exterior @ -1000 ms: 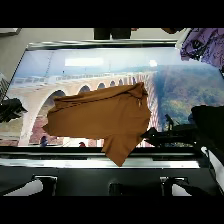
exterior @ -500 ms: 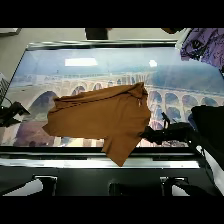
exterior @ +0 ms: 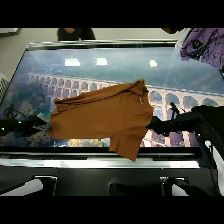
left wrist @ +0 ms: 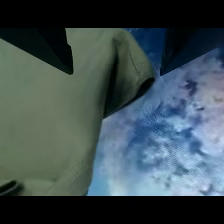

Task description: Fold the clothes and pants, and hang the long-sleeved shirts on hangers.

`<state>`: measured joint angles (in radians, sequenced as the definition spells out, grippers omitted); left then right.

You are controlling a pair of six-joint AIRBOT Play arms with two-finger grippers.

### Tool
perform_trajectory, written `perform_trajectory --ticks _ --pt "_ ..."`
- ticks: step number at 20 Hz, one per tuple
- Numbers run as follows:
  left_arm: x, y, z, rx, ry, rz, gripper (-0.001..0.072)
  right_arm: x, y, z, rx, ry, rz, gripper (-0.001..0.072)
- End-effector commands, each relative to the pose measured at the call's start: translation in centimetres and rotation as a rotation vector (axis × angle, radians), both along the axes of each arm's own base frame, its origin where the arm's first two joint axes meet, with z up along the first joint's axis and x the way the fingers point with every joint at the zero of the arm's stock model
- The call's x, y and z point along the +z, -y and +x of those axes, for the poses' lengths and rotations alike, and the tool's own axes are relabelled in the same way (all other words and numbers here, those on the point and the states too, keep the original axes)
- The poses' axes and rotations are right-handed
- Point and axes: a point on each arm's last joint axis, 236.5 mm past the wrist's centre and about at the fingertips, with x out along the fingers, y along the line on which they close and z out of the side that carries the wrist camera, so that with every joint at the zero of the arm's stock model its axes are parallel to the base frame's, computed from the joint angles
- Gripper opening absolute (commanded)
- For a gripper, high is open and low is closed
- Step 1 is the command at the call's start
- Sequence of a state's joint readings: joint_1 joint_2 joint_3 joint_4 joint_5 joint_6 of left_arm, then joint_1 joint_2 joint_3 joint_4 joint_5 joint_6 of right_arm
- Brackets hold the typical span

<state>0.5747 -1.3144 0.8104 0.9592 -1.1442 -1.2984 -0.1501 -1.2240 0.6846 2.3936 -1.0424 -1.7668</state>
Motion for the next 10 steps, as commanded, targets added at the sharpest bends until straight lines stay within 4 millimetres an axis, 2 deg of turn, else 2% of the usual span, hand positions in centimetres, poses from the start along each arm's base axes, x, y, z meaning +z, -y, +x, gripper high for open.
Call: perform_trajectory --ticks 1,10 --pt "-1.6 1.6 -1.2 -0.052 0.022 -0.038 0.0597 0.4 0.0 0.0 -0.012 -0.014 0.008 0.0029" --pt "-2.6 1.0 -1.0 -0.045 0.019 -0.015 0.0593 1.3 -0.3 -0.1 -0.002 -0.002 0.021 0.0029"
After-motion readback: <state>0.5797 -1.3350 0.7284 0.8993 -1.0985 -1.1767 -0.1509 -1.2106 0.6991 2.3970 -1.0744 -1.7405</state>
